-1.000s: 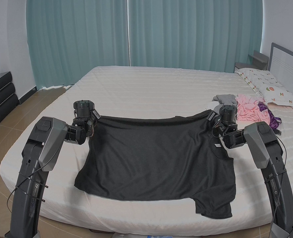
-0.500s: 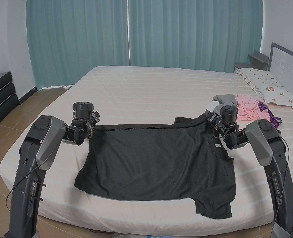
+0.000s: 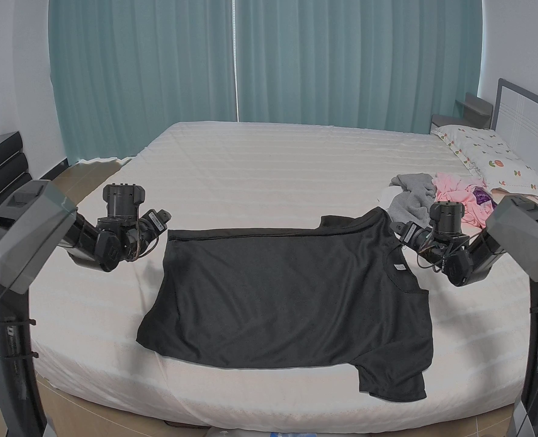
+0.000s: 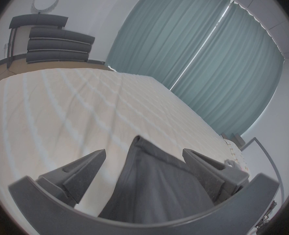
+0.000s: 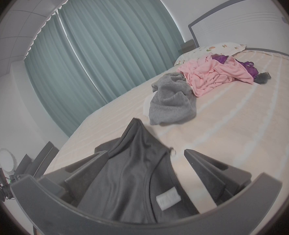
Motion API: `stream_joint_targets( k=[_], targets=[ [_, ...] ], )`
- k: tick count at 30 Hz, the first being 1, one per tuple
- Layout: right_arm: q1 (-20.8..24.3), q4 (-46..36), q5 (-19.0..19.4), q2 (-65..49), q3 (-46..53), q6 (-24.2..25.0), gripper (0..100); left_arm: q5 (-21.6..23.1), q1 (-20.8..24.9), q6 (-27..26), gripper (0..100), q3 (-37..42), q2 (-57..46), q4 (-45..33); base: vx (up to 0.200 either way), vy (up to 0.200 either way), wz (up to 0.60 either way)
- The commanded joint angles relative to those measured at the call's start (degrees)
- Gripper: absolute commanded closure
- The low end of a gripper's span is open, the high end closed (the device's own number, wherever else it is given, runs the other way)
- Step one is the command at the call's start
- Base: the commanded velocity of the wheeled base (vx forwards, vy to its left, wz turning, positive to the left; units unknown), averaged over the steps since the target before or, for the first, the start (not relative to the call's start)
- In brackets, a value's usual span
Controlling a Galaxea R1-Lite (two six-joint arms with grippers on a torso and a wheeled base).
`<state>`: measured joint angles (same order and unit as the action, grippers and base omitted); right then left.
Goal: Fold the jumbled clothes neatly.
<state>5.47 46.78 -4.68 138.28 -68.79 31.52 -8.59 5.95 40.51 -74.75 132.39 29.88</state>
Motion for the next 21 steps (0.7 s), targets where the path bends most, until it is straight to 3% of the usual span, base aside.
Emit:
stream_joint_targets(
  k=[1, 7, 14, 21],
  targets=[
    [-0.46, 3.06, 8.28, -25.95, 30.38, 2.75, 0, 9.74, 0.38, 3.35, 0, 30.54, -26.48, 4.75, 0.000, 0.000, 0.00],
    [-0.20, 3.94, 12.94, -33.69, 44.80, 3.54, 0, 10.09, 3.72, 7.04, 0, 39.95, -32.11, 5.01, 0.000, 0.000, 0.00],
    [0.94, 4.64, 13.56, -38.35, 52.88, 3.46, 0, 10.70, 5.30, 7.13, 0, 46.72, -34.66, 5.10, 0.000, 0.000, 0.00],
    [2.88, 4.64, 13.47, -38.08, 55.61, 3.63, 0, 17.03, 5.21, 7.48, 0, 51.73, -36.76, 5.63, 0.000, 0.000, 0.00]
  ],
)
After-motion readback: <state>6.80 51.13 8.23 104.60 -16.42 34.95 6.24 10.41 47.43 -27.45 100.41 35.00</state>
